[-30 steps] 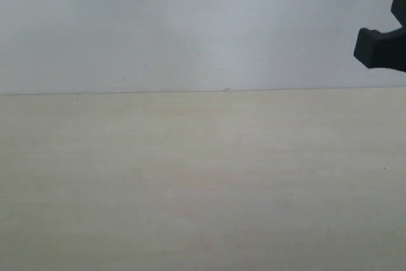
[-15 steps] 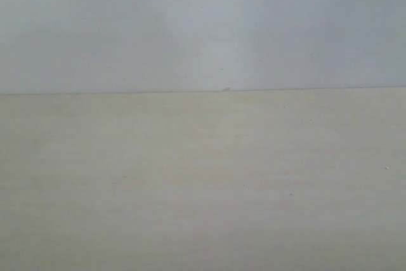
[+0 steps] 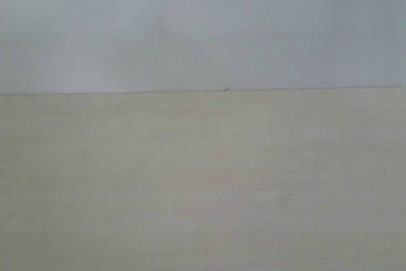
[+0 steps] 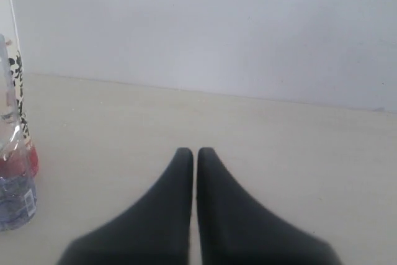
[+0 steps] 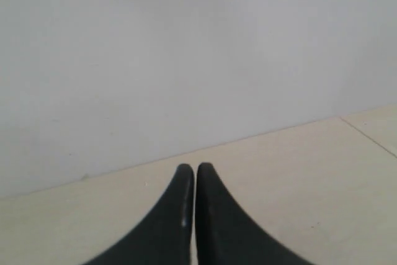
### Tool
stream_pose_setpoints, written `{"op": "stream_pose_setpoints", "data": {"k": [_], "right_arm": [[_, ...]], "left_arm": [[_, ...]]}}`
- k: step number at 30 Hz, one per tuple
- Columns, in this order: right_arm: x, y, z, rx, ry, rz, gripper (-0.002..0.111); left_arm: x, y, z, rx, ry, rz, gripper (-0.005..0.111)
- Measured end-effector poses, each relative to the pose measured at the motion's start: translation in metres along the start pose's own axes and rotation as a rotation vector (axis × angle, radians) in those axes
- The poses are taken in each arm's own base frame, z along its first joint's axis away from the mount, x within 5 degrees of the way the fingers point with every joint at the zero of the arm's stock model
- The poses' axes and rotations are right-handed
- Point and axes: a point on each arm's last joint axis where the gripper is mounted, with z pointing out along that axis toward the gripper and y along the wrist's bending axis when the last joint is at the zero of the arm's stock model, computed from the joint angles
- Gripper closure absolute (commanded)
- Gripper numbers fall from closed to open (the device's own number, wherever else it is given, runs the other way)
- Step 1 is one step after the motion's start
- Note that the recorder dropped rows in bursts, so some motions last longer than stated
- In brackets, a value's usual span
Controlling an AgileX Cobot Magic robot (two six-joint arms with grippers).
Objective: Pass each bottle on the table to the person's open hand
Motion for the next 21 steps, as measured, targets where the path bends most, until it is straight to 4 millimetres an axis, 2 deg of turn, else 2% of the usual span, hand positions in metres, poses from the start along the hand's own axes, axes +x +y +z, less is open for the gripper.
{"op": "stream_pose_setpoints", "data": {"k": [7,21], "right_arm": [[0.003,0.0,-0.019,-0.01,-0.068,-0.034,0.107],[0.012,0.0,-0.02,-0.024,-0.044,-0.092,0.107]], "left_arm": [[0.0,0.0,0.0,0.0,0.0,0.0,0.103],[0.0,0.0,0.0,0.0,0.0,0.0,0.103]]}}
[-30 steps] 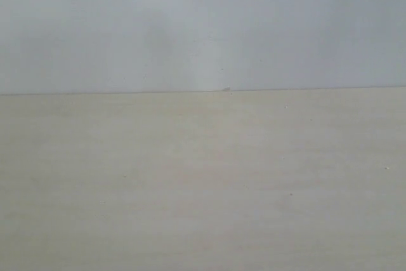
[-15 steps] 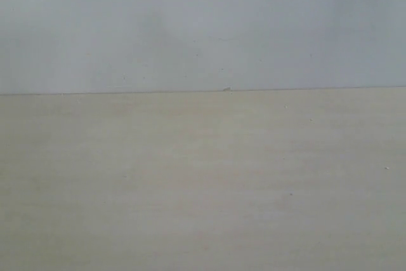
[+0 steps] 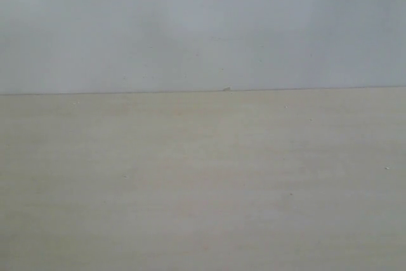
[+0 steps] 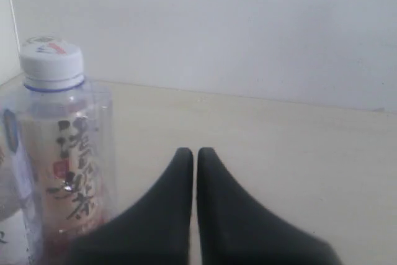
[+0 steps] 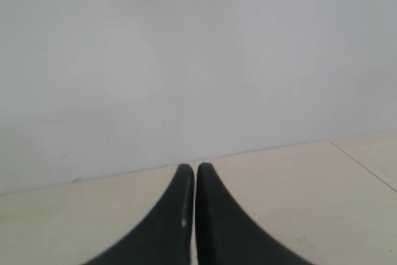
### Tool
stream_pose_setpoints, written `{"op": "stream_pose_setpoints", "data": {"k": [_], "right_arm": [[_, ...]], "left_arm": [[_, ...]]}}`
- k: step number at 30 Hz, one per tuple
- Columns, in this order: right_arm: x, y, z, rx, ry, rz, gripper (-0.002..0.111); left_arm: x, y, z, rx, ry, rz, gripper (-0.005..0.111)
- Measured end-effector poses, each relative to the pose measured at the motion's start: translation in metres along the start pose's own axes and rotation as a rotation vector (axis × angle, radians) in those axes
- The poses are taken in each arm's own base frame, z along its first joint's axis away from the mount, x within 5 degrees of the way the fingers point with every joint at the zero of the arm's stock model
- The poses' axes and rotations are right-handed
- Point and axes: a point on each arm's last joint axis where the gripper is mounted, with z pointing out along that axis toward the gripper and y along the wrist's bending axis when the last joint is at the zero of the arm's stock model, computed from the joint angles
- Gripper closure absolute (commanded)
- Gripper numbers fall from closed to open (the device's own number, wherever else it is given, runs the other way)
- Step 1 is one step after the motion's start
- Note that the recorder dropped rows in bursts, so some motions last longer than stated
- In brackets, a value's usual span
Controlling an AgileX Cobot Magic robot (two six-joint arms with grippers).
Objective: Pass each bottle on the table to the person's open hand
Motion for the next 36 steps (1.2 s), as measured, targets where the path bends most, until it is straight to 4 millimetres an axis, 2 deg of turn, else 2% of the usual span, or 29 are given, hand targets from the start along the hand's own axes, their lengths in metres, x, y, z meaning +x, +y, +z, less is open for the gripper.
{"op": "stream_pose_setpoints", "data": {"k": [7,14,36], "right_arm": [[0.019,-0.004,0.0,0.013,-0.002,0.055,0.107],[0.019,-0.002,-0.007,-0.006,-0.031,0.014,0.107],[0.026,-0.004,-0.007,0.009,0.034,0.081,0.107]], "left_arm": [[0.0,0.0,0.0,0.0,0.0,0.0,0.103],[0.0,0.0,0.0,0.0,0.0,0.0,0.103],[0.0,0.0,0.0,0.0,0.0,0.0,0.103]]}}
